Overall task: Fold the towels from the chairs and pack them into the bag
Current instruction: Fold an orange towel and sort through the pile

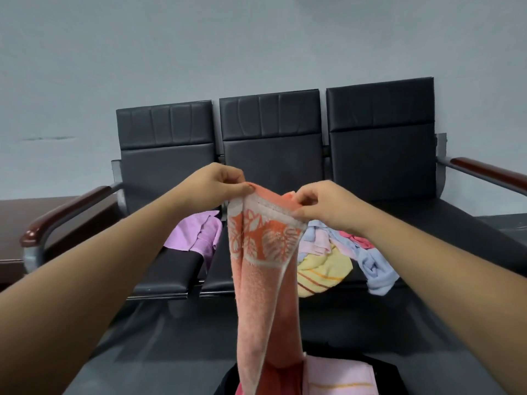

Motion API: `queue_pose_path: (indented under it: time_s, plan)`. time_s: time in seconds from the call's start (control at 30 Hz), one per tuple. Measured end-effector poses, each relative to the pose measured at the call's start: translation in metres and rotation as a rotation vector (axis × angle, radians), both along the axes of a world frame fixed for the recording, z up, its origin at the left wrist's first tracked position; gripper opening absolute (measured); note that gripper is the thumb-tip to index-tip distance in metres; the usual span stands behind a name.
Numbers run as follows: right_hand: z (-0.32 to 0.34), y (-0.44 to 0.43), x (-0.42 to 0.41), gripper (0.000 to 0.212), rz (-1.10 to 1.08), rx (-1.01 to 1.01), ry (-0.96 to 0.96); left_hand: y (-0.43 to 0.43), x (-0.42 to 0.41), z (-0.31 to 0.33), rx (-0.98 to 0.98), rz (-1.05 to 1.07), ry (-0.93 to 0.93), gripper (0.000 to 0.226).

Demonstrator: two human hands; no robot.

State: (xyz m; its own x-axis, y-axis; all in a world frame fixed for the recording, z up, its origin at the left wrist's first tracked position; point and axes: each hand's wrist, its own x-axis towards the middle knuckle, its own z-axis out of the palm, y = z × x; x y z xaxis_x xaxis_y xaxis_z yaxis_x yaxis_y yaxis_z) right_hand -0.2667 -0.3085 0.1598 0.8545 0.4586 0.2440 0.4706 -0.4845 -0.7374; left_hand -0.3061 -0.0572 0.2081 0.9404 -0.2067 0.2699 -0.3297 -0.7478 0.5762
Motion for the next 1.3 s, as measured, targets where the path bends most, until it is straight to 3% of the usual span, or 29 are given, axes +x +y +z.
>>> queue_pose_path:
  time_s: [0.07, 0.23, 0.3, 0.47, 0.53, 0.63, 0.67, 0.73, 0.77, 0.8, 0.93, 1.1, 1.2, 1.3]
  plan:
    - [-0.006, -0.002, 0.002, 0.007, -0.011, -0.033, -0.011, 0.006, -0.002, -0.004, -0.012, -0.040, 0.037, 0.030]
    - [-0.006, -0.011, 0.020, 0.007, -0.096, 0.353, 0.061, 0.022, -0.001, -0.018, -0.086, -0.207, 0.237, 0.039]
    - [-0.002, -0.013, 0.024, 0.011, -0.090, 0.416, 0.084, 0.025, 0.002, -0.022, -0.144, -0.236, 0.256, 0.037]
    - [0.012, -0.010, 0.026, 0.014, -0.198, 0.410, 0.076, 0.021, 0.012, -0.017, -0.211, -0.146, 0.100, 0.034]
    - [0.032, -0.005, 0.026, 0.015, -0.199, 0.567, 0.056, 0.012, 0.013, -0.002, -0.281, -0.137, -0.023, 0.023]
    - [0.062, -0.012, 0.018, 0.008, -0.015, 0.899, 0.172, 0.006, 0.012, 0.024, -0.478, -0.209, -0.083, 0.011]
    - [0.063, -0.015, 0.017, 0.005, 0.025, 0.923, 0.213, 0.009, 0.014, 0.027, -0.413, -0.216, -0.077, 0.010]
    - [0.045, -0.015, 0.020, 0.008, -0.112, 0.610, 0.137, 0.016, 0.020, 0.018, -0.029, -0.145, -0.023, 0.008]
    - [0.033, -0.014, 0.024, 0.010, -0.207, 0.409, 0.060, 0.018, 0.024, 0.009, 0.081, -0.091, 0.014, 0.006]
    - [0.025, -0.013, 0.026, 0.012, -0.269, 0.301, 0.017, 0.019, 0.028, 0.002, 0.072, -0.051, 0.020, 0.006]
    - [0.029, -0.012, 0.026, 0.010, -0.195, 0.517, 0.103, 0.011, 0.029, -0.005, -0.347, -0.025, -0.088, 0.008]
    - [0.042, -0.011, 0.021, 0.006, -0.072, 0.709, 0.178, 0.000, 0.022, -0.009, -0.640, 0.008, -0.147, 0.015]
    - [0.050, -0.008, 0.019, 0.006, 0.005, 0.851, 0.238, -0.008, 0.009, -0.029, -0.617, -0.104, 0.104, 0.038]
    - [0.056, -0.007, 0.020, 0.013, 0.019, 0.929, 0.283, -0.021, 0.000, -0.072, -0.452, -0.048, 0.258, 0.019]
